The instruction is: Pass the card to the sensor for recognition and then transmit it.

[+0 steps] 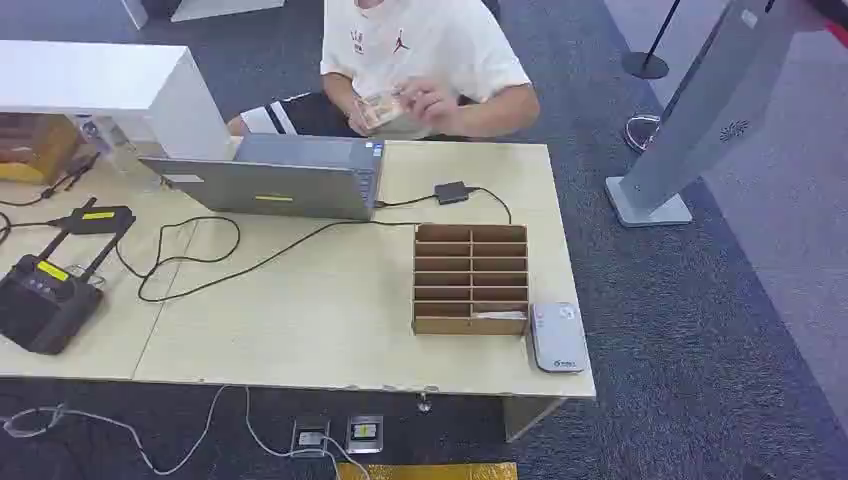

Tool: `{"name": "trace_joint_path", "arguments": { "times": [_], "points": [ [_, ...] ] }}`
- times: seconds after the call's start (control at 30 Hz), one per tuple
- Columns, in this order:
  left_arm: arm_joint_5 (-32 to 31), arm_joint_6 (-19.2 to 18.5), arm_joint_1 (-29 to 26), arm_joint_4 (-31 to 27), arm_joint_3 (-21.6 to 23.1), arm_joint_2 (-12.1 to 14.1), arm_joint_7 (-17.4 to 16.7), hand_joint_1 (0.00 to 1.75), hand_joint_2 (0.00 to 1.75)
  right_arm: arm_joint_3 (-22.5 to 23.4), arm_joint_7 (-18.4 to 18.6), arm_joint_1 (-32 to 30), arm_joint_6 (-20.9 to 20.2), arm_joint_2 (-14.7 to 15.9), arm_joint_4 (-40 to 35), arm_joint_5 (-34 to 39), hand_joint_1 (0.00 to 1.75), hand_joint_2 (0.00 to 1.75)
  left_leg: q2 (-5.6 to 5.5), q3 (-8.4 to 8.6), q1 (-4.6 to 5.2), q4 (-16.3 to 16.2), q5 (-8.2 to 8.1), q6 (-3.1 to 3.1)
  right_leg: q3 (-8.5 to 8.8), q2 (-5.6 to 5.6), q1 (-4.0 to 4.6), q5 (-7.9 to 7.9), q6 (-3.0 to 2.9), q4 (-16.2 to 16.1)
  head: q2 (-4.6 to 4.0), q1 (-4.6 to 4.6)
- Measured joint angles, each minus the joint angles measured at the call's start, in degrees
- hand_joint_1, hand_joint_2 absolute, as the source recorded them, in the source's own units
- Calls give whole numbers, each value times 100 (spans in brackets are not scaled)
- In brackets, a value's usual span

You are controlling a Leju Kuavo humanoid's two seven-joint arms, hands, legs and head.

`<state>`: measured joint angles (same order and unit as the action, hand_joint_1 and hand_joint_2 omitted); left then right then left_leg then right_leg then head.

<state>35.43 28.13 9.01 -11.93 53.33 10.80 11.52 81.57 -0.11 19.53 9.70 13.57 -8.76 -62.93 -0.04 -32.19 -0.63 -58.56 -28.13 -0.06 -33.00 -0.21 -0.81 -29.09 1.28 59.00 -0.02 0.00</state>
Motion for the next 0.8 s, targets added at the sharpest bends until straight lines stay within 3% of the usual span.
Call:
{"name": "trace_joint_path", "arguments": {
  "times": [0.43,0.53,0.67,0.73,0.8],
  "points": [
    [13,31,-6,0,0,-63,7,0,0,151,-77,75,48,63,0,62,0,175,0,0,0,0,0,0,0,-1,0,0,0,0,0,0],
    [72,133,-7,0,0,-81,46,0,0,153,-624,107,270,96,-4,1045,0,175,0,-1,1,0,0,0,0,-1,-1,0,0,0,0,0],
    [159,308,-10,0,0,-101,232,0,0,148,-1833,562,511,319,-153,2718,0,175,16,-2,20,0,2,4,-4,8,-20,11,11,4,0,-4],
    [225,352,-9,0,-2,-107,302,0,0,133,-2037,1115,514,525,-293,3164,0,175,30,-4,31,0,7,10,-11,26,-29,23,17,7,0,-2],
    [288,385,2,0,-4,-118,369,0,0,-84,-1946,1766,537,721,-591,4125,0,175,42,1,35,-2,19,24,-19,35,-34,32,21,4,0,-2]
  ]
}}
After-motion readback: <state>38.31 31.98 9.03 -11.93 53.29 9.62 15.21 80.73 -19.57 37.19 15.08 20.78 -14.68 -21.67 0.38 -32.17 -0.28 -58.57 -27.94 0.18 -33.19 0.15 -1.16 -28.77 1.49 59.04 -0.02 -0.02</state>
